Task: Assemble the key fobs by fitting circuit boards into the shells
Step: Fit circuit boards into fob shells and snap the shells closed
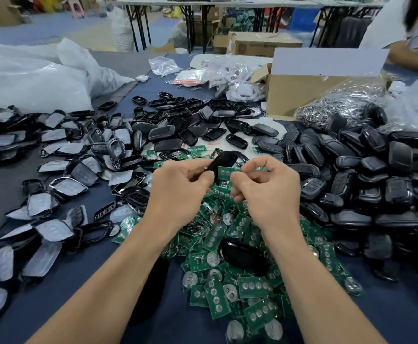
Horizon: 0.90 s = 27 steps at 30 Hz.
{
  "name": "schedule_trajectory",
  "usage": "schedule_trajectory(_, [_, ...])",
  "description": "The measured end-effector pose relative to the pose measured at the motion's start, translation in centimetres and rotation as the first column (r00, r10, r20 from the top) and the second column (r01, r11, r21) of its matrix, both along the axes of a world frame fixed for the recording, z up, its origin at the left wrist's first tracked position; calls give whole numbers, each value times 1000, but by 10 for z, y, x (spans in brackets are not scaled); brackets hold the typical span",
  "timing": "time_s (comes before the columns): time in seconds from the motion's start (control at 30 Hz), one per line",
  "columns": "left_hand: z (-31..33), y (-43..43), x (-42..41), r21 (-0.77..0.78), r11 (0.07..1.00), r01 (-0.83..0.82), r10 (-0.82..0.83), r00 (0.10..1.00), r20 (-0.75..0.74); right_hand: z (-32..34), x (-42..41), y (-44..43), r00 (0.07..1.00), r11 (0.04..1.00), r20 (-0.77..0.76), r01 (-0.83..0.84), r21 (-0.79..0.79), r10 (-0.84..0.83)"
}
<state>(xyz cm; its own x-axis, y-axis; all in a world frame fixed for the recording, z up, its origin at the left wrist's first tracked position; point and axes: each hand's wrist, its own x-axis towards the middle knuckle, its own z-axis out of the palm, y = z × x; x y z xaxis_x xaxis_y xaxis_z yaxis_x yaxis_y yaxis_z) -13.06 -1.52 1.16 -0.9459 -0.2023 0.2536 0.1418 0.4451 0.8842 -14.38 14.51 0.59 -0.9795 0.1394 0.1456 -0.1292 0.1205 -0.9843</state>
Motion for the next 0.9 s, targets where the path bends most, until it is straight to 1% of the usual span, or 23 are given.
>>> schedule_trajectory(0.07, [5, 3, 3, -24, 1000, 19, -19, 1000, -12, 1, 0, 0, 999, 998, -35, -11, 70, 14])
schedule_trajectory(0.17, [6, 3, 4, 3, 1000, 18, -18, 1000, -12, 2, -2, 1, 996, 989, -80, -32, 142, 44])
schedule_trajectory(0.27, [6, 2, 5, 15, 1000, 13, -13, 1000, 6, 4, -2, 1, 993, 993, -106, -33, 110, 45])
schedule_trajectory(0.4, [3, 0, 1, 34, 998, 44, -46, 998, 35, 2, -1, -2, 992, 996, -124, -24, 82, 34])
schedule_trajectory(0.63, [-7, -4, -7, 128, 990, 64, -71, 996, 49, 2, -3, -5, 991, 1000, -136, -4, 22, 7])
schedule_trajectory(0.77, [-7, -4, -7, 186, 979, 79, -93, 993, 66, 2, -3, -6, 991, 999, -132, -9, 31, 13])
schedule_trajectory(0.9, [-6, -5, -6, 197, 976, 97, -114, 990, 78, 1, -2, -7, 989, 998, -150, 13, 58, -5])
